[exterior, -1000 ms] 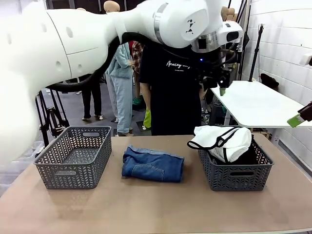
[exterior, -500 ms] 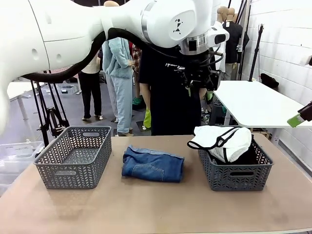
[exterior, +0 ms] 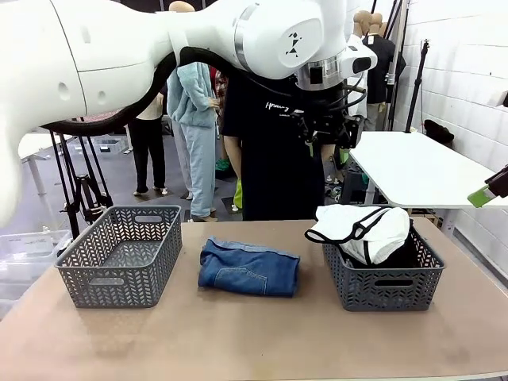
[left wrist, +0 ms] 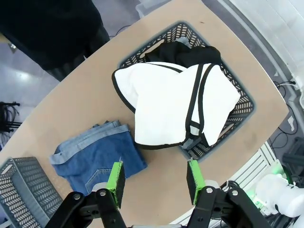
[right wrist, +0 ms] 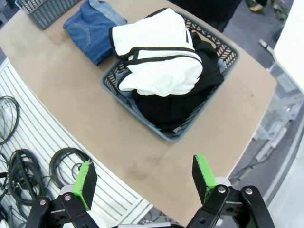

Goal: Sort the tops and bottoms.
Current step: Lift clothes from the center of the table with your right hand.

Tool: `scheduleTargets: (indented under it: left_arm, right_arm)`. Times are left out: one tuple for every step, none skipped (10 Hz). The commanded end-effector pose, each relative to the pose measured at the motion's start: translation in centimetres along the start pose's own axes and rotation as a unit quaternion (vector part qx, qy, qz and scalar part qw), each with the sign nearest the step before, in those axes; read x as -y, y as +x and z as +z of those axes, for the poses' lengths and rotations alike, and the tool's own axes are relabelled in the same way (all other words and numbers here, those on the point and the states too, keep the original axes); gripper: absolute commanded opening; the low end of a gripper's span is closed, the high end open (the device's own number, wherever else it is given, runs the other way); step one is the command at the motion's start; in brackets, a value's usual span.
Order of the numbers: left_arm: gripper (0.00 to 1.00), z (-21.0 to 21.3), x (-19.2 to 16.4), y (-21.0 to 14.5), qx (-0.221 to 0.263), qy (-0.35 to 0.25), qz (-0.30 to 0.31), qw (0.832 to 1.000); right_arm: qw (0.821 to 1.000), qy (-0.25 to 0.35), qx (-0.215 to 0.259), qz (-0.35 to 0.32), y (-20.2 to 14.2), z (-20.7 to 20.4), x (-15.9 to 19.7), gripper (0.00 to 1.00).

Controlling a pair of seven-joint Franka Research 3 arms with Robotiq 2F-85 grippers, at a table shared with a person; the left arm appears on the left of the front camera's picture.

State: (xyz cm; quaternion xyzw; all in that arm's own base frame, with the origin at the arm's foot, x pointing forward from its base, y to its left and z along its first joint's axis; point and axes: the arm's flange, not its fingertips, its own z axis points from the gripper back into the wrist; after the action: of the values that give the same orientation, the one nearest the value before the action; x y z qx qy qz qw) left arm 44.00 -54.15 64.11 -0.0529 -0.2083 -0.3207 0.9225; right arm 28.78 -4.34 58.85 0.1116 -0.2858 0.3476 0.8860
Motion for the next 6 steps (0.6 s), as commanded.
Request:
scheduleTargets:
  left_arm:
    - [0.68, -1.2, -2.1, -2.8, -0.013, 0.045, -0.006, 0.999]
    - [0.68, -2.0, -4.1, -5.2, -0.032, 0.085, -0.003, 0.996]
    - [0.68, -2.5, -6.3, -7.2, -0.035, 0.125, 0.015, 0.991]
    - [0.68, -2.7, -8.9, -9.5, 0.003, 0.16, 0.023, 0.987]
    - [0.68, -2.9, -10.4, -11.2, -0.045, 0.134, -0.034, 0.989]
    - [0.68, -3.0, -12.4, -13.0, -0.013, 0.184, -0.015, 0.983]
  right_arm:
    - [1.0, -0.007, -0.004, -0.003, 0.4, -0.1, 0.2, 1.0]
    - [1.0, -0.007, -0.004, -0.003, 0.4, -0.1, 0.2, 1.0]
    - [1.0, -0.007, -0.004, -0.003, 0.4, -0.1, 0.2, 1.0]
    - [1.0, -0.007, -0.004, -0.003, 0.4, -0.1, 0.2, 1.0]
    - [1.0, -0.007, -0.004, -0.003, 0.4, -0.1, 0.2, 1.0]
    - [1.0, -0.007, -0.004, -0.003, 0.4, -0.1, 0.2, 1.0]
